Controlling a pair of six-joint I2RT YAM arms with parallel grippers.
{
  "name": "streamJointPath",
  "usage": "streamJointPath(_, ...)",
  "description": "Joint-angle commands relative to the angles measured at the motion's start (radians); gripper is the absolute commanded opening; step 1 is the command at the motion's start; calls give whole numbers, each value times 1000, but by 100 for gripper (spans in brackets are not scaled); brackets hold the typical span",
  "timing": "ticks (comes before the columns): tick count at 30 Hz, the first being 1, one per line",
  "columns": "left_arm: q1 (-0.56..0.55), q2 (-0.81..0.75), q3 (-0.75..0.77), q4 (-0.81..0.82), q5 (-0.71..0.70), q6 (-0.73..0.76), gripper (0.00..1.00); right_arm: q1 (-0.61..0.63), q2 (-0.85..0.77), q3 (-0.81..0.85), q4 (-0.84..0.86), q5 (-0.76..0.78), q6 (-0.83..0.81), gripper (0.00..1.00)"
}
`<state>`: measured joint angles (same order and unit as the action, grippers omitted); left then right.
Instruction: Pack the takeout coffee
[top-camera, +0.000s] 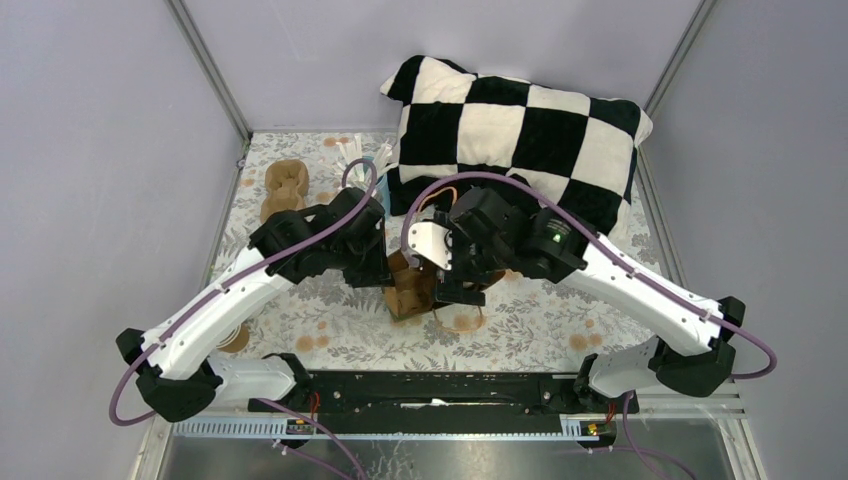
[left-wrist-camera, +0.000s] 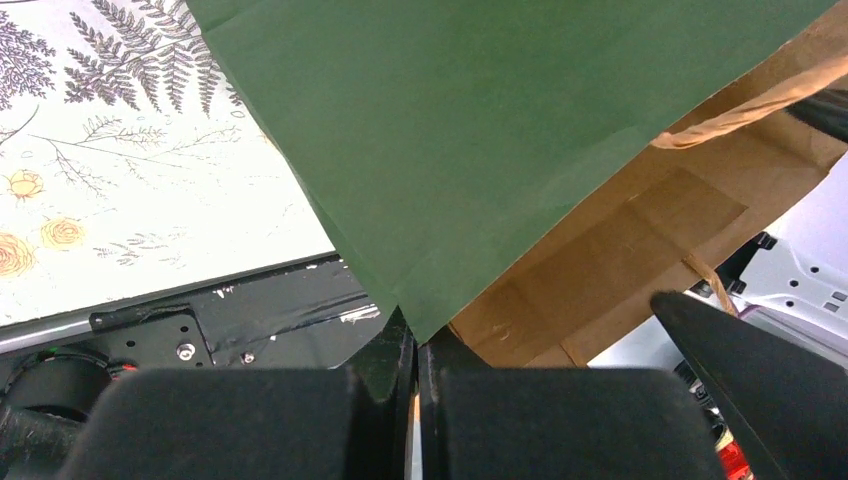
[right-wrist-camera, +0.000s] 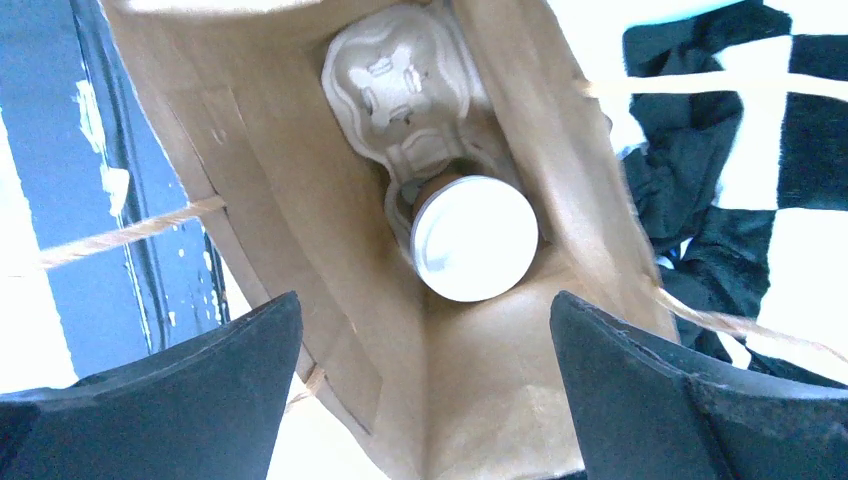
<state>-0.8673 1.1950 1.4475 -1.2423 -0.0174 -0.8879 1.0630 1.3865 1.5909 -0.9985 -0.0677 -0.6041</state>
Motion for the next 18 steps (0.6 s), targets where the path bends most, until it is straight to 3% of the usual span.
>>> streamJointPath(1,40,23,58,-28,59,31,0,12,-30,136,-49,50,119,100)
streamJointPath(5,91,56,110,-52,81,42,0,12,-55,240,15,232,204,100)
streamJointPath(11,150,106,168,-71,110,42,6,12,-138,317,227,716,302,100)
streamJointPath(14,165,120,190,-83,110,26,12,12,-195,264,284,767,293,100)
streamJointPath(18,185,135,222,-90,118,9,13,12,-254,161,308,764,314,100)
